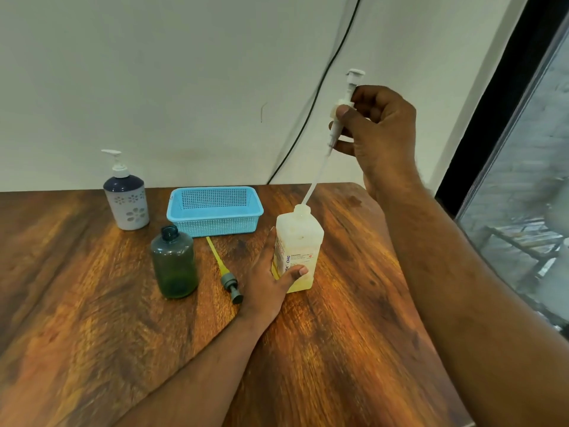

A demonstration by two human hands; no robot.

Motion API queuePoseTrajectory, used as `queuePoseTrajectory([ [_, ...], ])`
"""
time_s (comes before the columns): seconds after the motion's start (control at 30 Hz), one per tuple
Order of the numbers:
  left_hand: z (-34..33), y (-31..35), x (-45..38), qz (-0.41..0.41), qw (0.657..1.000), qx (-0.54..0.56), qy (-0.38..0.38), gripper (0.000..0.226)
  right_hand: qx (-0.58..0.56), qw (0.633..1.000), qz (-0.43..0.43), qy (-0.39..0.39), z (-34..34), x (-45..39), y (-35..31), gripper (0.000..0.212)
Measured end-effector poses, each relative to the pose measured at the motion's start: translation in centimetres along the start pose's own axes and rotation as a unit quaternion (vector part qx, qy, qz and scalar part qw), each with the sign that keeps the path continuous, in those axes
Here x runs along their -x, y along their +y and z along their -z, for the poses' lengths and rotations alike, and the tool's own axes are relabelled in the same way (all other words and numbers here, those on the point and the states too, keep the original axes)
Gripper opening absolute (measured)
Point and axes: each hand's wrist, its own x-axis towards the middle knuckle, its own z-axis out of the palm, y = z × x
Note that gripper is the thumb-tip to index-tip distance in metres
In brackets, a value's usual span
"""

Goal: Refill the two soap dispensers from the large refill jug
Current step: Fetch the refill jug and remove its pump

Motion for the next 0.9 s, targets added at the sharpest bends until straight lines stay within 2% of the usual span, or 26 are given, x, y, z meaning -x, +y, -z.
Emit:
queuePoseTrajectory([
  [0.33, 0.1, 0.3, 0.1, -0.006, 1.0, -0.023, 0.005, 0.085, -0.037, 0.998, -0.037, 0.031, 0.6, -0.3, -0.2, 0.02],
  [0.6, 0.0, 0.1, 0.1, -0.013, 0.999, -0.026, 0.014, 0.079, -0.05, 0.996, -0.011, 0.073, 1.7, 0.1, -0.2, 0.019],
  [0.9, 0.1, 0.0, 0.1, -0.021, 0.999, -0.024, 0.009, 0.084, -0.034, 0.998, -0.015, 0.044, 1.9, 0.7, 0.3, 0.02],
])
